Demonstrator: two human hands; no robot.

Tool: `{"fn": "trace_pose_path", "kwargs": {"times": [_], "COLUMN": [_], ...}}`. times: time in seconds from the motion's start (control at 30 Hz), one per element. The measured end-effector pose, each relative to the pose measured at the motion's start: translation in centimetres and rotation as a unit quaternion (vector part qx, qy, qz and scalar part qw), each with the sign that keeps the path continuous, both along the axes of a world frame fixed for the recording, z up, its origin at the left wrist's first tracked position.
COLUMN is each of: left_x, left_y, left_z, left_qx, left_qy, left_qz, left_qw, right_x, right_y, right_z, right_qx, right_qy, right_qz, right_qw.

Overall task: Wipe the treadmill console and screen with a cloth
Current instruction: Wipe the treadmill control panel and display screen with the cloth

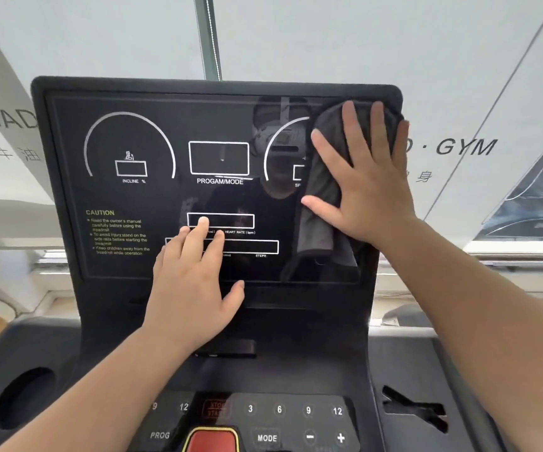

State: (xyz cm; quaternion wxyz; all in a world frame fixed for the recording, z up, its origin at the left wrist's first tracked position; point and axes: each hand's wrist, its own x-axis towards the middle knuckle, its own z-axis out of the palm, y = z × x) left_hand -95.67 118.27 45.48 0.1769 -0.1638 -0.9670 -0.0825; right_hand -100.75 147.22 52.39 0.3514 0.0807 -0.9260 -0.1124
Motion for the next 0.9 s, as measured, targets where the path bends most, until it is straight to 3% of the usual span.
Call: {"fn": "trace_pose_path", "kwargs": {"times": [0.2,0.37,0.47,0.6,0.73,0.9], "left_x": [-0.3,-0.7,-1.2,-1.2,-1.1,-1.1], "left_y": [-0.3,-1.3,-1.8,-2.3,-2.4,-2.7], "left_z": [0.5,0.6,0.5,-0.2,0.0,0.2], "left_qx": [0.010,0.039,0.039,0.033,0.046,0.048], "left_qy": [0.004,0.022,0.039,0.038,0.028,0.014], "left_qz": [-0.012,-0.034,-0.048,-0.061,-0.056,-0.063], "left_qw": [1.000,0.998,0.997,0.997,0.997,0.997], "right_x": [-2.6,0.0,1.6,0.8,-2.1,-4.7], "right_y": [-7.0,-8.5,-4.9,0.0,-1.4,-9.4], "right_z": [2.1,-4.3,-6.2,-2.3,3.1,4.1], "right_qx": [-0.073,0.073,0.122,0.027,-0.100,-0.088], "right_qy": [0.019,-0.021,-0.026,0.023,0.026,0.025], "right_qz": [-0.060,0.120,0.157,0.030,-0.079,-0.070], "right_qw": [0.995,0.990,0.980,0.999,0.991,0.993]}}
